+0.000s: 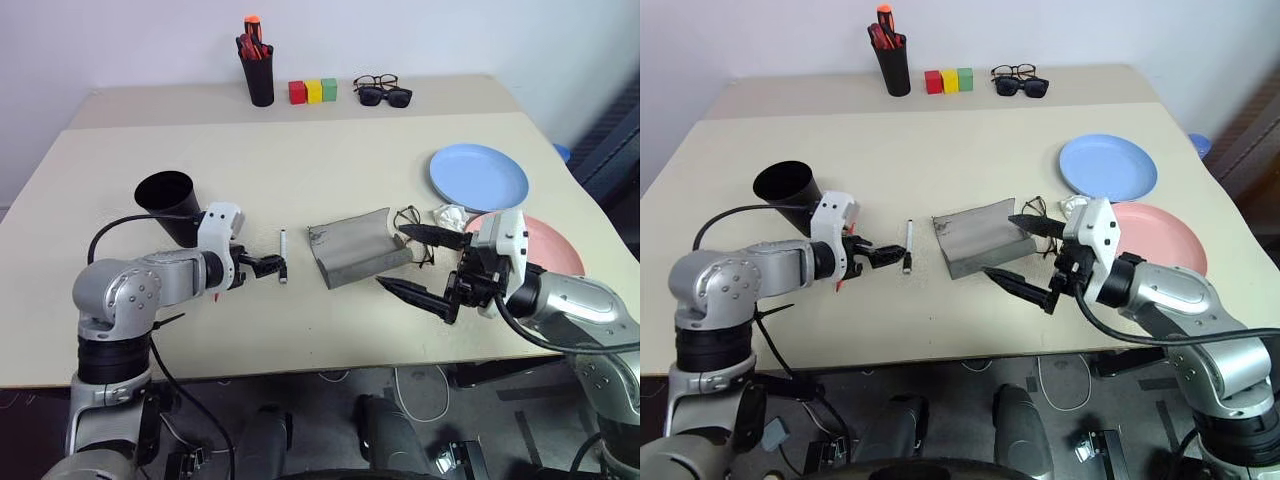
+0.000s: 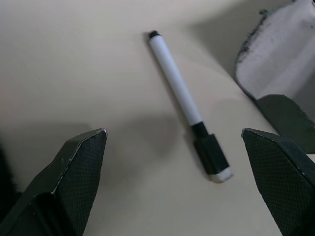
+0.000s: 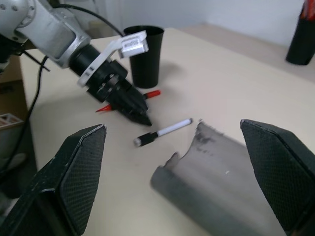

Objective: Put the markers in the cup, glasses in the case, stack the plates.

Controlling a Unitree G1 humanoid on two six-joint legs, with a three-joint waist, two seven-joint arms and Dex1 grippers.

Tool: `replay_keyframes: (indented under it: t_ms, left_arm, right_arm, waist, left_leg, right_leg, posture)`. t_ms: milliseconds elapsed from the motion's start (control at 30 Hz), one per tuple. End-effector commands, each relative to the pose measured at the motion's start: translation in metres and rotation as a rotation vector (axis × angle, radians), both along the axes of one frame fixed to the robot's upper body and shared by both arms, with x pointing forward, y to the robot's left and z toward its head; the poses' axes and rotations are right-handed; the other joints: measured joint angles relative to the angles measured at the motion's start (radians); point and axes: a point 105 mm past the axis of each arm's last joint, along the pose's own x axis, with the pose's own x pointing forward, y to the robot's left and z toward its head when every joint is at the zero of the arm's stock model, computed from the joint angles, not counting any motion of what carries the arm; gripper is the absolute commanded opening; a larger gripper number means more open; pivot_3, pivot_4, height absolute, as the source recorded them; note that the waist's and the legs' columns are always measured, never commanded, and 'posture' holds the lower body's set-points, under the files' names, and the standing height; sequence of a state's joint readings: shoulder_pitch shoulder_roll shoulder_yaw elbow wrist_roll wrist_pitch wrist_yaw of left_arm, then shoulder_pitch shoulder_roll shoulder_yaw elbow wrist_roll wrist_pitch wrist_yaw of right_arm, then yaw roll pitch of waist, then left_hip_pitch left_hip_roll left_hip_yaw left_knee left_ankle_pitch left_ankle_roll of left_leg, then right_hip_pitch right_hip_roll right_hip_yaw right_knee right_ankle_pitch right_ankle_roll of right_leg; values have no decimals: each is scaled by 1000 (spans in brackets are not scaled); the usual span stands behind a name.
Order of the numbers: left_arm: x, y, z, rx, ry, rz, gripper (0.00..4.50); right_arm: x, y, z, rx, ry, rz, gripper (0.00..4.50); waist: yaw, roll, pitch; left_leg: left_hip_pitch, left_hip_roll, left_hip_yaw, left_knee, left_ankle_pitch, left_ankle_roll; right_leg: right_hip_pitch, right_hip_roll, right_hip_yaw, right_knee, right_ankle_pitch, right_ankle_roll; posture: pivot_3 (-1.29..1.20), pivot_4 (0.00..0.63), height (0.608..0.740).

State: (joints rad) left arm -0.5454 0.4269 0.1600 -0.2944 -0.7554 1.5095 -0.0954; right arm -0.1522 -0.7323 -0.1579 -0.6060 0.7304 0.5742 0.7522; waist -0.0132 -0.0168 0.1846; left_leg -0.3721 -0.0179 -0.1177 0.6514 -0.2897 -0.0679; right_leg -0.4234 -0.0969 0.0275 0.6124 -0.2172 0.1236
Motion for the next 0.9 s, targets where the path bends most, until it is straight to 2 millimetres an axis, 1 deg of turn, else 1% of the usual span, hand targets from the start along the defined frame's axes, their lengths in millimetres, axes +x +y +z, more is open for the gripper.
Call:
replay_keyframes:
  t_ms: [33, 133, 233, 333, 467, 633, 733, 800, 833, 900]
  left_arm:
    - [5, -8, 13, 3, -22, 9, 4500]
    - [8, -13, 12, -3, 2, 31, 4500]
    - [13, -18, 9, 29, 8, 61, 4500]
    - [17, -21, 1, 87, 31, 91, 4500]
    - [24, -19, -6, 119, 66, 156, 4500]
    - [30, -25, -15, 147, 122, 190, 4500]
    - [30, -25, -24, 163, 166, 200, 3661]
    - [31, -22, -26, 164, 182, 220, 2743]
    - [31, -21, -27, 164, 187, 226, 2147]
    - [32, -20, -27, 163, 193, 235, 1177]
  right_arm:
    - [1, 0, 8, -17, -40, -6, 4437]
    - [3, 0, 13, -7, -53, -16, 4437]
    - [3, -2, 16, -14, -61, -24, 4437]
    - [4, -3, 17, -17, -67, -30, 4437]
    - [5, -4, 19, -19, -77, -41, 4437]
    - [4, -8, 20, -19, -86, -59, 4437]
    - [3, -12, 20, -24, -92, -72, 4500]
    - [3, -14, 21, -28, -96, -77, 4500]
    - [3, -15, 21, -29, -98, -79, 4500]
    - [3, -17, 22, -29, -100, -83, 4500]
  waist:
    - [1, 0, 0]
    - [2, -1, 0]
    - [-1, -1, 0]
    - [0, -1, 0]
    - [3, -1, 0]
    - [3, 0, 0]
    - [4, 1, 0]
    - [3, 1, 0]
    - [2, 1, 0]
    - [3, 1, 0]
  left_leg:
    - [0, 0, 0, 0, 0, 0]
    - [-1, 0, 0, 1, 0, 0]
    - [0, 0, 0, 0, 0, 0]
    - [0, 0, 0, 0, 0, 0]
    - [0, 0, 0, 0, 0, -1]
    - [0, -1, 0, 1, 1, -1]
    - [1, -1, 0, 1, 1, -2]
    - [3, -1, 0, 1, 1, -2]
    - [3, -1, 0, 1, 1, -2]
    - [4, -1, 0, 1, 1, -2]
  right_leg:
    - [0, 0, 0, 0, 0, 0]
    - [0, 0, 0, 0, 0, 0]
    - [0, 0, 0, 0, 0, 1]
    - [0, 0, 0, 0, 1, 1]
    - [0, 0, 0, 0, 1, 1]
    - [1, 0, 0, 0, 1, 1]
    - [2, 0, 0, 1, 1, 1]
    - [3, 0, 0, 1, 1, 1]
    - [4, 0, 0, 1, 1, 1]
    - [5, 0, 0, 0, 0, 2]
  posture:
    - [0, 150, 740]
    - [0, 150, 740]
    - [0, 150, 740]
    - [0, 150, 740]
    - [0, 150, 740]
    - [0, 150, 740]
    - [0, 150, 740]
    - [0, 150, 740]
    - [0, 150, 740]
    - [0, 150, 740]
